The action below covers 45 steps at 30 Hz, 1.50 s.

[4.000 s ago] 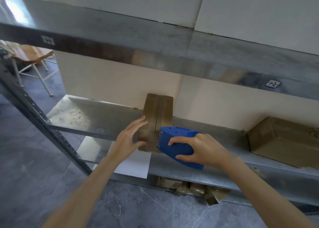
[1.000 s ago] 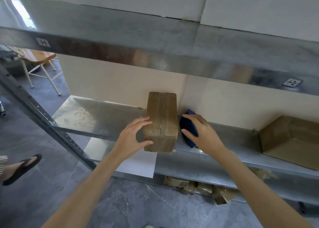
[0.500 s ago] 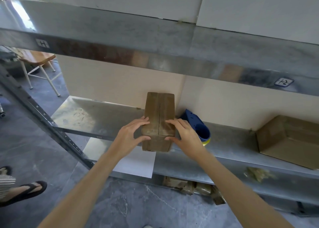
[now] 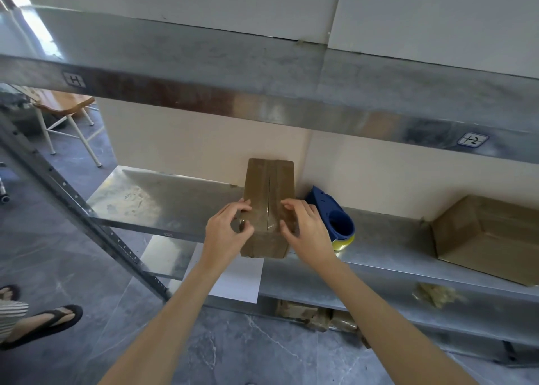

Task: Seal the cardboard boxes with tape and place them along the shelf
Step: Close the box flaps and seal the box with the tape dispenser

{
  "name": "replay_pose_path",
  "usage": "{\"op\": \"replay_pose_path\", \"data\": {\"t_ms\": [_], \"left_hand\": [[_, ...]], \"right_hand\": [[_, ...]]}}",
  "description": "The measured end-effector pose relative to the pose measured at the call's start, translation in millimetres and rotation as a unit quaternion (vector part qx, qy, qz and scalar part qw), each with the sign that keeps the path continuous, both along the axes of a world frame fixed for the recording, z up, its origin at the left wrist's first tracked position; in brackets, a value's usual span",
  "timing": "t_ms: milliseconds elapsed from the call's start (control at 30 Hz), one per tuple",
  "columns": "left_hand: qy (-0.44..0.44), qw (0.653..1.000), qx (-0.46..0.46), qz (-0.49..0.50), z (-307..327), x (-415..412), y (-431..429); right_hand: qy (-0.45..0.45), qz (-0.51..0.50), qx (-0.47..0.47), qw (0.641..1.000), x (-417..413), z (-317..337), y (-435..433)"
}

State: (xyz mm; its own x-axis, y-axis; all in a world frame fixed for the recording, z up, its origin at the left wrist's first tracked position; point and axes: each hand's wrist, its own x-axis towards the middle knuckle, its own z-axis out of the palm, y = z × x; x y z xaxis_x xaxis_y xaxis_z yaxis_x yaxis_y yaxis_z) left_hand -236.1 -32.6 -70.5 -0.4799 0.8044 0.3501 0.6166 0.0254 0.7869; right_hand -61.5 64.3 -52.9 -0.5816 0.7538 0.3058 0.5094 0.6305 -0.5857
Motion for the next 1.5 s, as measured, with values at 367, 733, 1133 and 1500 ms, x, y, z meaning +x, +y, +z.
{"op": "replay_pose_path", "data": {"t_ms": [367, 733, 1133, 1500], "left_hand": [[-0.033, 0.998, -0.035, -0.051, 0.7, -7.3, -4.8], [-0.079, 0.993, -0.045, -0.071, 7.7, -9.7, -5.7], [-0.062, 0.994, -0.04, -0.079, 5.8, -18.8, -6.8], [-0.042, 0.997, -0.017, -0.059, 4.3, -16.5, -5.0]], "right_hand": [[0.001, 0.028, -0.023, 0.999, 9.3, -0.3, 4.2], [-0.009, 0.041, -0.034, 0.999, 12.2, 8.9, 4.2], [-0.045, 0.077, -0.089, 0.992, 23.0, 15.7, 13.4], [0.018, 0.032, -0.052, 0.998, 11.5, 6.3, 12.2]]}}
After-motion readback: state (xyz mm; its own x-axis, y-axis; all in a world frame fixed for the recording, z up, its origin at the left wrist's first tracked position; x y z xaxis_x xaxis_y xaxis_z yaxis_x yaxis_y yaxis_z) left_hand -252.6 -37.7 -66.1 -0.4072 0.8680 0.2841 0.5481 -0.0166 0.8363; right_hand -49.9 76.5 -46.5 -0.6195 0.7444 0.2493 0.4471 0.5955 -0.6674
